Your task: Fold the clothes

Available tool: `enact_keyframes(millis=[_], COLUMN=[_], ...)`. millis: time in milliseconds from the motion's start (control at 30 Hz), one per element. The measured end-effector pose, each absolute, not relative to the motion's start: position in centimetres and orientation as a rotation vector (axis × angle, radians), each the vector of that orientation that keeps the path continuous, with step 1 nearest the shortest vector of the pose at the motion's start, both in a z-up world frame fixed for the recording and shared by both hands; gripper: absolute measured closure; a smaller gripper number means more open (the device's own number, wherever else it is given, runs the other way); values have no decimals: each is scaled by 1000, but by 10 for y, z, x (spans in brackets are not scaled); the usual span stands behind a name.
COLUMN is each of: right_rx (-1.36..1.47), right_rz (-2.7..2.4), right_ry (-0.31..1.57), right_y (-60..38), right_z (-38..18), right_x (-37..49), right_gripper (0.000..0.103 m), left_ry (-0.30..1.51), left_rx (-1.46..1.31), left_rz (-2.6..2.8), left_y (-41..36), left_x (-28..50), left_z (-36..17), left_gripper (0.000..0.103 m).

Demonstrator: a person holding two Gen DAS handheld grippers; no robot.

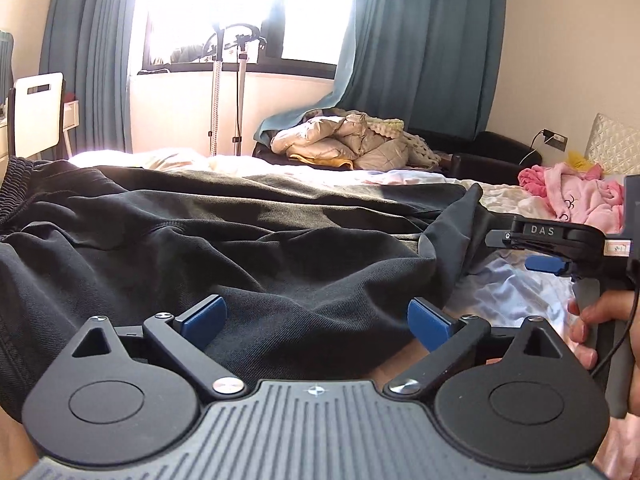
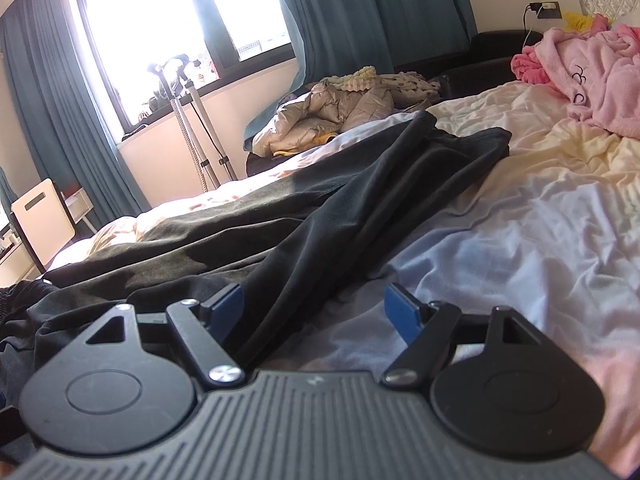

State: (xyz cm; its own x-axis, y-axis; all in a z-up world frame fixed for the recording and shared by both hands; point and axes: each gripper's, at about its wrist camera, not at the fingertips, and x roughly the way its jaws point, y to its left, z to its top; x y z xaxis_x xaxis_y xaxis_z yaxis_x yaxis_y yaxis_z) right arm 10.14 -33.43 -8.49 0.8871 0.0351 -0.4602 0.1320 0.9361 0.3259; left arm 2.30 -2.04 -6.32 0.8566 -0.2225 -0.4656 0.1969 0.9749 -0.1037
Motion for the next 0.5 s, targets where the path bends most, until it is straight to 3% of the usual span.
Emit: enact_keyframes(millis=[167, 267, 367, 500], right_rx=[331, 301, 488, 577], right_rz=[-127, -196, -260, -328], right_ry=[505, 535, 556, 539], right_y=[-360, -379, -417, -451], right_z=[-79, -81, -90, -102], right_x=[184, 244, 293, 340], right_gripper=[25, 26, 34, 36], left_ry=[517, 434, 403, 473], left_rx=[-44, 28, 73, 27], left_rz=[-196, -91, -39, -27], left_y=[-19, -20, -18, -9], left_x=[36, 37, 48, 74], left_z=[-78, -84, -91, -108], left_gripper=[5, 5, 5, 5])
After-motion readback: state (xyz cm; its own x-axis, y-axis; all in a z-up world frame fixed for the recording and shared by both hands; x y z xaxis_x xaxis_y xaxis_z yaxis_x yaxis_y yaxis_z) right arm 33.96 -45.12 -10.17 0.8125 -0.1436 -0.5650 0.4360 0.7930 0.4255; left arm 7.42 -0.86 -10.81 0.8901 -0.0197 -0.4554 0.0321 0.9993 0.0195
